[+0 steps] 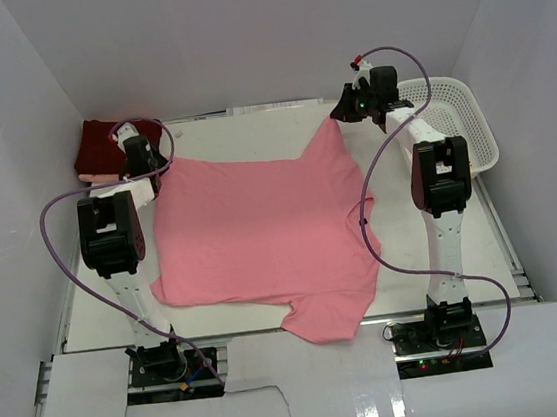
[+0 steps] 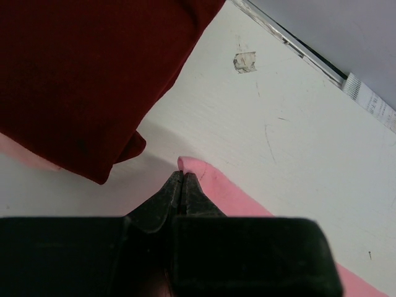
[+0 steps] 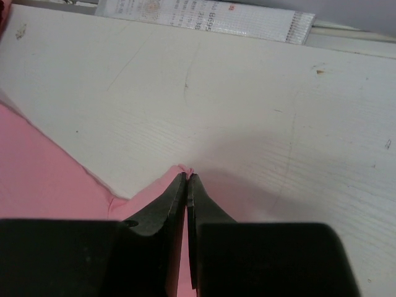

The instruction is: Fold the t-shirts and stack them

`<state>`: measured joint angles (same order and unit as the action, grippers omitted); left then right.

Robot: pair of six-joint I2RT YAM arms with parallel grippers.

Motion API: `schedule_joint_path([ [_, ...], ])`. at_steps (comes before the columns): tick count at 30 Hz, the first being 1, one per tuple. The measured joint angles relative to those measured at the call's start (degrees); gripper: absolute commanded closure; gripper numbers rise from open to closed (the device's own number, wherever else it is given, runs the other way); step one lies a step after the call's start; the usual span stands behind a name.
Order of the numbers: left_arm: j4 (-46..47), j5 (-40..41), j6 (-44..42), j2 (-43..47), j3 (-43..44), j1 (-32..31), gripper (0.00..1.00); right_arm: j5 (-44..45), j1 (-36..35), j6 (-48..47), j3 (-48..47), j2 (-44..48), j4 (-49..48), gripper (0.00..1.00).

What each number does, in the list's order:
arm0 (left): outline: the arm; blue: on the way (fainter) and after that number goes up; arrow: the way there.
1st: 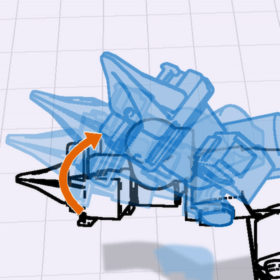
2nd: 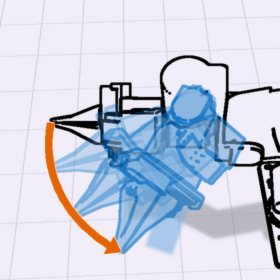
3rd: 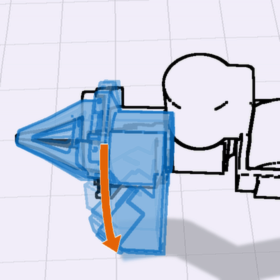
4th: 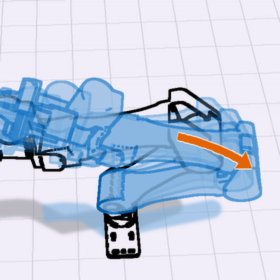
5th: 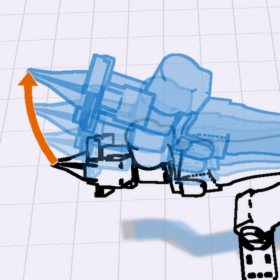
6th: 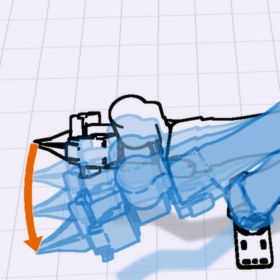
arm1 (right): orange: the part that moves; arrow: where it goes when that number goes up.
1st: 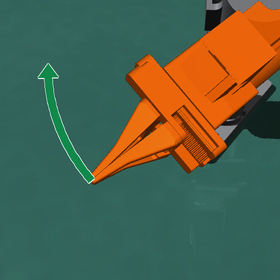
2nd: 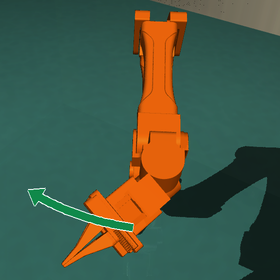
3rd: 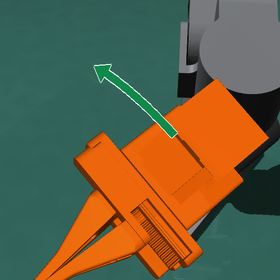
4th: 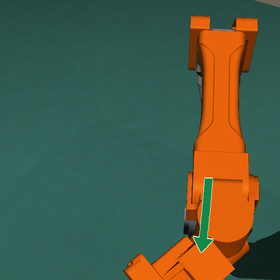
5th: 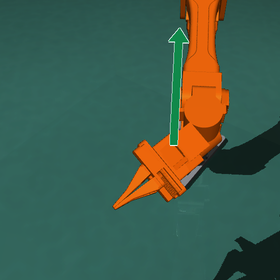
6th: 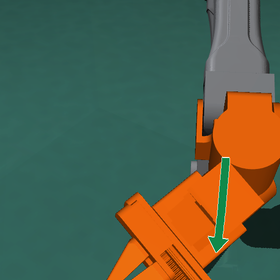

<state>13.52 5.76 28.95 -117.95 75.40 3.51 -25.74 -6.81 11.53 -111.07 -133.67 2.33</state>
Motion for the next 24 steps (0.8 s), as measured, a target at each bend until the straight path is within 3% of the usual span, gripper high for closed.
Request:
schedule_joint_path([
  [11, -0.5, -1.1, -0.6, -1.0, 0.2, 1.5, 1.00, 1.0, 0.0, -1.0, 10.4, 2.0, -0.3, 0.92],
  [24, -1.1, -2.2, -1.5, -1.0, 0.5, 2.0, 1.00, 2.5, 1.0, -3.0, 13.5, 12.1, -1.1, 0.92],
])
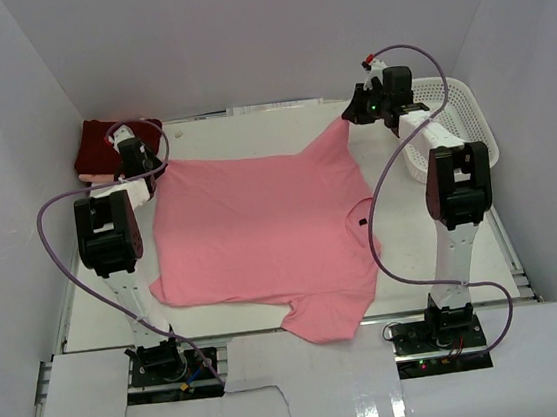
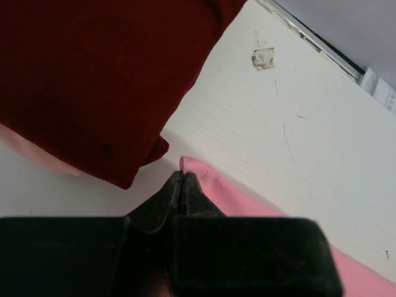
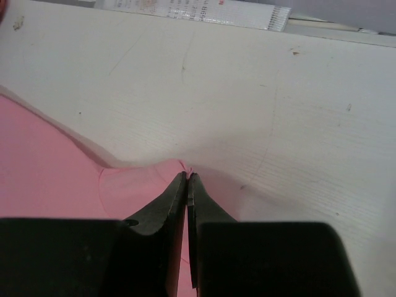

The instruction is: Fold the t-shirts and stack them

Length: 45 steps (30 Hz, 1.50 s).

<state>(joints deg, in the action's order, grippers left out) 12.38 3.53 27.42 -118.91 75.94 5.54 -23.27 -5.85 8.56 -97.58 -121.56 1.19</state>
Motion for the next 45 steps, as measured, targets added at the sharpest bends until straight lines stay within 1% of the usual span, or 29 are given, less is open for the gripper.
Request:
schedule_joint_path([
  [4, -0.1, -0.5, 0.7, 0.0, 0.0, 0.0, 1.00, 0.0, 0.7, -0.2, 0.6, 0.7, 0.0, 0.92],
  [12, -0.2, -2.4, 2.7, 0.0, 0.0, 0.0, 1.00, 0.0, 1.0, -0.2, 7.1, 5.3, 0.0, 0.92],
  [16, -0.2, -2.4, 3.0, 0.0, -0.1, 0.0, 1.00, 0.0, 0.9, -0.4, 9.4, 8.2, -0.2, 0.92],
  [26, -0.3, -2.0, 3.1, 0.8, -2.5, 0.2, 1.00, 0.0, 0.9, -1.1, 12.9, 12.0, -1.2, 0.92],
  [39, -0.3, -2.7, 4.6, 8.0, -5.4, 1.3, 1.00, 0.0, 0.9, -1.5, 16.9, 15.8, -1.2, 0.92],
  [45, -0.1, -3.0, 4.6, 8.9, -6.7, 2.3, 1.00, 0.0, 0.9, -1.5, 17.7, 16.9, -1.2, 0.92],
])
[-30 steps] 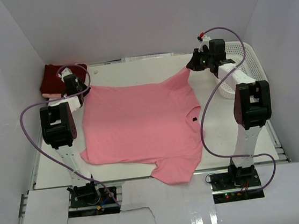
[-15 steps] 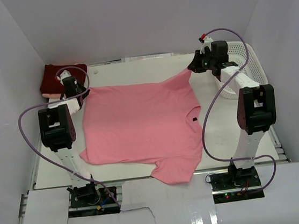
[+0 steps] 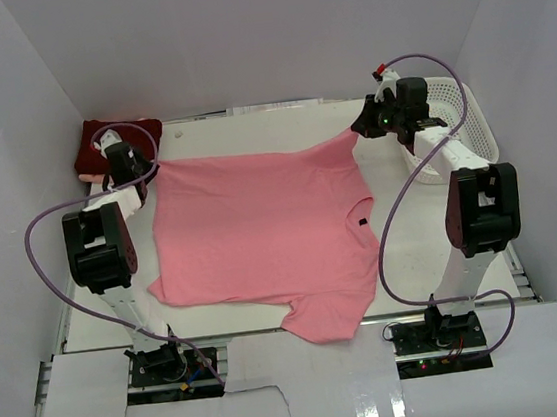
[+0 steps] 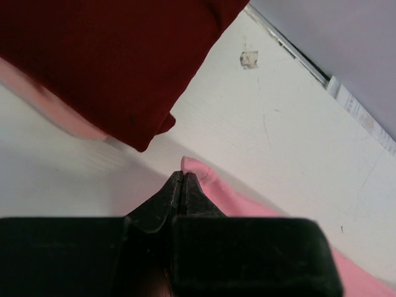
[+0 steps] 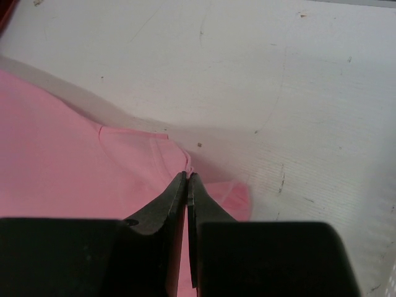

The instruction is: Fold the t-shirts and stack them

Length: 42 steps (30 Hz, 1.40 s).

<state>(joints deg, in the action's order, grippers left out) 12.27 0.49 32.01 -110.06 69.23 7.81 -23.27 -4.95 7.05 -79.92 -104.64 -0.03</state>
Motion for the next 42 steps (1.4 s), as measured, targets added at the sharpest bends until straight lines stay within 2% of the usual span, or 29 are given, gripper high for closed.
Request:
schedule_joint_path([
  [8, -0.3, -1.4, 0.0, 1.1, -3.2, 0.3, 1.00, 0.1, -0.8, 0.0, 1.4, 2.2, 0.0, 0.92],
  [23, -0.2, -2.6, -0.1, 3.8, -4.4, 0.3, 1.00, 0.9, -2.4, 0.0, 8.0, 7.3, 0.1, 0.92],
  [42, -0.1, -2.7, -0.2, 8.7, -7.3, 0.3, 1.00, 1.7, -2.6, 0.0, 11.4, 12.5, 0.0, 0.92],
])
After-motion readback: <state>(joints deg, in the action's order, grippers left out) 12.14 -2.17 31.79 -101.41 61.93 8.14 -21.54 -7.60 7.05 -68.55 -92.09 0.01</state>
